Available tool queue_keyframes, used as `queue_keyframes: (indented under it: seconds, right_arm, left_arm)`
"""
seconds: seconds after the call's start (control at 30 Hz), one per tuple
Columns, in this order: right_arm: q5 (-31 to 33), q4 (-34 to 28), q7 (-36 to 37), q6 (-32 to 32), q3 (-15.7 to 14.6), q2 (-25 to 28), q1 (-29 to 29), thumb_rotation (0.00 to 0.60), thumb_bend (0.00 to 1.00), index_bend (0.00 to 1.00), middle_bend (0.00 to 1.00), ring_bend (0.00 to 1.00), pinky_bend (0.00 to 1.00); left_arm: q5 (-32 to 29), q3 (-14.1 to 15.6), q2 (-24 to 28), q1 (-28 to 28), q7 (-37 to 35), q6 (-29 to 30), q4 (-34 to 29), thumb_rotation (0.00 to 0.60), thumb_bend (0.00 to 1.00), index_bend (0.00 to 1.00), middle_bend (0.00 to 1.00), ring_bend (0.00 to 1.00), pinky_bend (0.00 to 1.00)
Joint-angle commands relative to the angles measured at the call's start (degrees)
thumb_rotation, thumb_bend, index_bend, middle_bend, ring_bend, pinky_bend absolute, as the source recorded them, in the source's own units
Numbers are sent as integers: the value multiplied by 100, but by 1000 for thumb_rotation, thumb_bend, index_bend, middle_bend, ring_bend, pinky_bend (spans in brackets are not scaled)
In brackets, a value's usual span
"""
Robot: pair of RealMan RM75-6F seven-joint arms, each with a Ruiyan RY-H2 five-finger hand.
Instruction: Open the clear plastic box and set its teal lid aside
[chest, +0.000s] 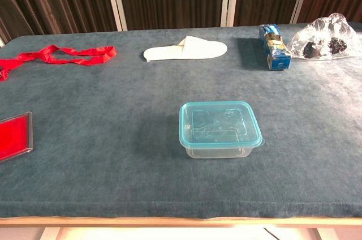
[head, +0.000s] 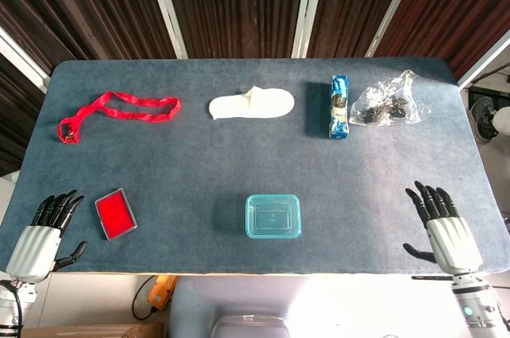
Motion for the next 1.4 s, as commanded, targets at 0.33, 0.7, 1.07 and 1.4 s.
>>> queue_keyframes:
  seconds: [0.33,0.7,1.07,1.4]
  right_arm:
    - [-234,-52,169,202,-82,45,-75,600,189,0,0,0,0]
    - [-472,-41,702,371,-190,287,-138,600,189,0,0,0,0]
    - [-513,-9,983,451,-202,395,-175,600,189,0,0,0,0]
    - [-537,-30,1133,303,-264,511,-133,600,189,0,0,0,0]
  left_arm:
    - [848,220,-774,-801,-1510,-646,452,600,304,0,0,0,0]
    - [632,-38,-2608,-1711,-2050,-1550,1655,600,308,0,0,0,0]
    - [375,-242,-3638,-2260,-1915,-1924,2073,600,296,0,0,0,0]
    - [87,-421,-4184,-2702,-1487,-2326,2309,600,294,0,0,0,0]
